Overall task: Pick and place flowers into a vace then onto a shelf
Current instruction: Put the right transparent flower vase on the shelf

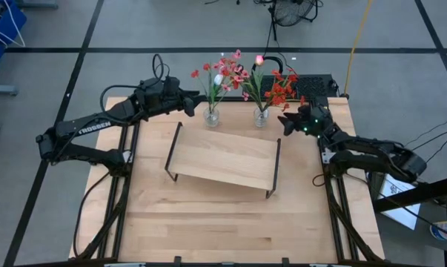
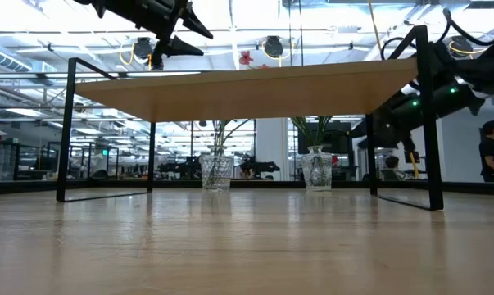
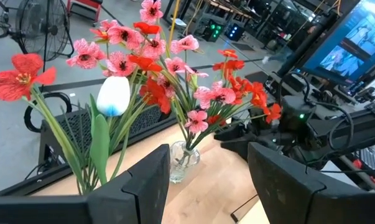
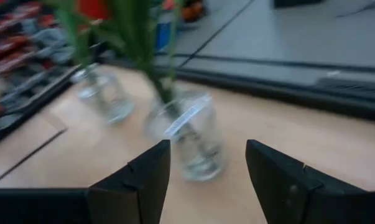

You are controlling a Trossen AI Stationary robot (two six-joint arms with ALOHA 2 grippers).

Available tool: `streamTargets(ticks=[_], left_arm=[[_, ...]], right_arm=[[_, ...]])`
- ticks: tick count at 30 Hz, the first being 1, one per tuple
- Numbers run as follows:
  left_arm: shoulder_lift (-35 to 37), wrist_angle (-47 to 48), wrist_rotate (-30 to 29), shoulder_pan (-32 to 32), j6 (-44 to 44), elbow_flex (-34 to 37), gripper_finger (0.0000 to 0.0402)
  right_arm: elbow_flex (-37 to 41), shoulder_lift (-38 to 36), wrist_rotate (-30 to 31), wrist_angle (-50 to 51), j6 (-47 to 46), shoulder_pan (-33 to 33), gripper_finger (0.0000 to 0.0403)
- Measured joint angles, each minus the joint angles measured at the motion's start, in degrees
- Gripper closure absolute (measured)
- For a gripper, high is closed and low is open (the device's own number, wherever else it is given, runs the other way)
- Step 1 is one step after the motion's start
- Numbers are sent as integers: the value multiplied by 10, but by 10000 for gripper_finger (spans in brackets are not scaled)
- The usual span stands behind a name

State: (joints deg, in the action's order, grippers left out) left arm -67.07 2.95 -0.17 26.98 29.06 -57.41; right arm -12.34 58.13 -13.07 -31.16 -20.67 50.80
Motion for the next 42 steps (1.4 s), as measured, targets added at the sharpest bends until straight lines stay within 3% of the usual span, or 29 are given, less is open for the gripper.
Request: streamTargets(ticks=[3,11,26,42], left_arm=[[0,6,-3,0,0,0,183],[0,13,-5,0,7,0,183],[0,20,-5,0,30,0,183],[0,20,-8,0,32,0,183]], right_arm=[[0,14,-95,3,2,24,202],[-24,47,-202,-7,69,71,202],[-106,176,-260,-8,186,69,202],[-143,249,-245,-34,238,36,202]])
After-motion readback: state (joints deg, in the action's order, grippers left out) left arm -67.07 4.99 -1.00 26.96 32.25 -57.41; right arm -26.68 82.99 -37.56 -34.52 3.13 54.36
